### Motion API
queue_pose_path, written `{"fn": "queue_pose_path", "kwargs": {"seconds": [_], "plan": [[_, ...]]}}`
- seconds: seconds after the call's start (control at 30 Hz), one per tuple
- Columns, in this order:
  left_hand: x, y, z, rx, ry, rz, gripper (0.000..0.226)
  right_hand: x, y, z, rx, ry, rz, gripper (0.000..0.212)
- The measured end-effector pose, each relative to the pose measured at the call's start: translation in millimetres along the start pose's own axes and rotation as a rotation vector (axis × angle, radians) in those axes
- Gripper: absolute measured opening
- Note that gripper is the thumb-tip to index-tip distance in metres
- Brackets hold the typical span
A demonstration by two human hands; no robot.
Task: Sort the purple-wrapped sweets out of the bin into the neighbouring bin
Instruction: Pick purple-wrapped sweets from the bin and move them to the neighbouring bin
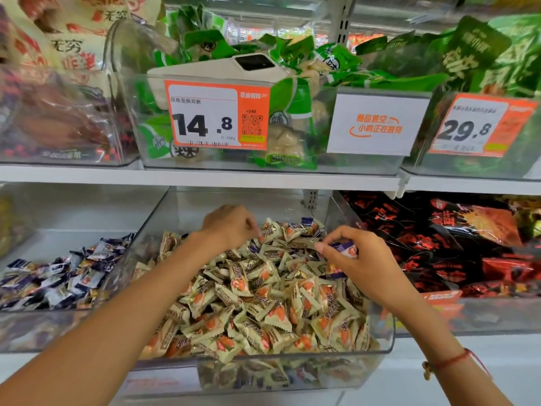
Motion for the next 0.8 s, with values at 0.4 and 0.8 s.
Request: {"fn": "queue_pose_path", "kwargs": {"seconds": [0.4, 0.8], "plan": [[-11, -23, -7, 0.159, -0.041, -0.069, 0.031, 2, -4, 7, -0.177, -0.018, -0.022, 0.006], [-60, 16, 83, -0.852, -0.338, 0.03, 0.071, 0, 1, -3, 0.19, -0.004, 0.03, 0.043]]}}
Point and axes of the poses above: each hand's wrist, its own x-axis towards the middle knuckle, its own y-axis out of the back of the hand, z = x × y, the point moved 7 cm from there along x, towards the middle knuckle, and after that the axes turned 6 degrees about x, right-handed, at the moved point
